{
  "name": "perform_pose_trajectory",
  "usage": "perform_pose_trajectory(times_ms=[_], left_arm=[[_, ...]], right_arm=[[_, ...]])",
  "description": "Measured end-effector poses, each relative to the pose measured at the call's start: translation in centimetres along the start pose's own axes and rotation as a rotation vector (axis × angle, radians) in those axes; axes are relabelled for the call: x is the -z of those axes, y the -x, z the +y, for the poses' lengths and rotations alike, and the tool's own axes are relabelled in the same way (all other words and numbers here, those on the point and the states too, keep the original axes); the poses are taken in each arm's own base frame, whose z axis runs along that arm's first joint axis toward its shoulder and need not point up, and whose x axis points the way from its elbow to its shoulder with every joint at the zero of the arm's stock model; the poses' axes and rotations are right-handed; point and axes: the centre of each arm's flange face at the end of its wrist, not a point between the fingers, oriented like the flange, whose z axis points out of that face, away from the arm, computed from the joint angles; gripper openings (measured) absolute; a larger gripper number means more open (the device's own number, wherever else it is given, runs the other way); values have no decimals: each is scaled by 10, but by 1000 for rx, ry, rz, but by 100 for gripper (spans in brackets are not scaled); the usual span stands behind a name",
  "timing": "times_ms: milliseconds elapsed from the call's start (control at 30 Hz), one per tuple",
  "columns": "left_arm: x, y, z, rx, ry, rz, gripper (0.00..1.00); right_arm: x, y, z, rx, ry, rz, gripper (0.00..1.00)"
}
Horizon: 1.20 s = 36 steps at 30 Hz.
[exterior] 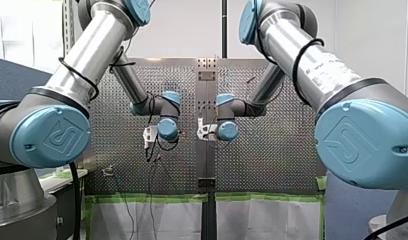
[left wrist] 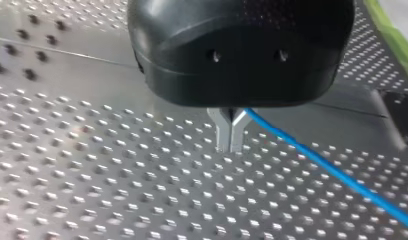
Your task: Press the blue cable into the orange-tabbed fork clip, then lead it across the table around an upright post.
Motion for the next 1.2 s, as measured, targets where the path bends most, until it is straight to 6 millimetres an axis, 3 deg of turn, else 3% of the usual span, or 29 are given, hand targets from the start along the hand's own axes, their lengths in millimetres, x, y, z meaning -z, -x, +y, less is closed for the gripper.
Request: perform_pose_trajectory(times_ms=[167, 667, 1200], left_arm=[[2, 25, -3, 21, -3, -29, 0], [18, 133, -9, 57, 4, -116, 0], [63, 260, -13, 85, -22, -241, 0]], right_arm=[[6, -31, 1, -1, 0, 15, 0], [27, -132, 9, -6, 17, 90, 0], [68, -246, 22, -15, 38, 169, 0]])
